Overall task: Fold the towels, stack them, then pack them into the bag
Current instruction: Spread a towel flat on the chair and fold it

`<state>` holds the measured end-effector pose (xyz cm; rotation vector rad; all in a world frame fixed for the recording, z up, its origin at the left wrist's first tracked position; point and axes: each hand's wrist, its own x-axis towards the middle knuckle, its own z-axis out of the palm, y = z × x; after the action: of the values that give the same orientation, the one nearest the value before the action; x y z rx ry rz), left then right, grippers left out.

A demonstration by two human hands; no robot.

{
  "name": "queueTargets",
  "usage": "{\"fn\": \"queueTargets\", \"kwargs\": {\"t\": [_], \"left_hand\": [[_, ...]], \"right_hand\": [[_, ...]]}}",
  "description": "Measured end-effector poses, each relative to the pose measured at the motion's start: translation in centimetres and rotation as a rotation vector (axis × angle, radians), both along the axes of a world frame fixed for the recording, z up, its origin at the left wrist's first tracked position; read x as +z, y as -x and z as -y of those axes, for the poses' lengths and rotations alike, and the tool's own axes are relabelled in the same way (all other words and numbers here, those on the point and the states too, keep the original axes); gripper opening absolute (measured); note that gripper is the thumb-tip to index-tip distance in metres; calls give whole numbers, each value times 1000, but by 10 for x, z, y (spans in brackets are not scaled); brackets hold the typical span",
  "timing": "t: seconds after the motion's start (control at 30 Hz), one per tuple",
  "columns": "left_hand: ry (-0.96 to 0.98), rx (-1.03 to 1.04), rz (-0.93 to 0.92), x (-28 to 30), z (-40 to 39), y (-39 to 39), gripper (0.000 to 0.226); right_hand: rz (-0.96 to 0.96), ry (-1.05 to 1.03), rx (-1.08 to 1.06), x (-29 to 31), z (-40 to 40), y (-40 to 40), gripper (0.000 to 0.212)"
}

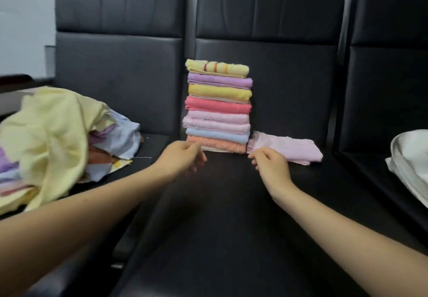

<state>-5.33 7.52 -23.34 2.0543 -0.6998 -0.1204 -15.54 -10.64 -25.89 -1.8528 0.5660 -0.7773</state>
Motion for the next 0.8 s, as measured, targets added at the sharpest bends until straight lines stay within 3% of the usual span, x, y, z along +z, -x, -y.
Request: {"fn": "queueTargets", "kwargs": {"t": [0.17,0.3,0.4,0.53,0.67,0.8], "left_hand": [[-21,368,237,30,-132,-43,40],[-29,644,443,33,-230,-69,26],[-21,773,278,13,-280,-95,24],[143,688,-65,-14,-300,-113,20],[223,707,-132,-16,-302,-118,30],[281,735,-60,1,-296,-101,30]], "right_hand": [[-68,15,256,18,-96,-61,31],[-98,-103,373,32,-169,-120,31],[-113,-136,486,42,-227,-163,21],[-234,-145,620,55,-288,-204,54],[-299,-46,482,66,-302,-219,19],[-175,-62,491,83,-287,-203,11]]}}
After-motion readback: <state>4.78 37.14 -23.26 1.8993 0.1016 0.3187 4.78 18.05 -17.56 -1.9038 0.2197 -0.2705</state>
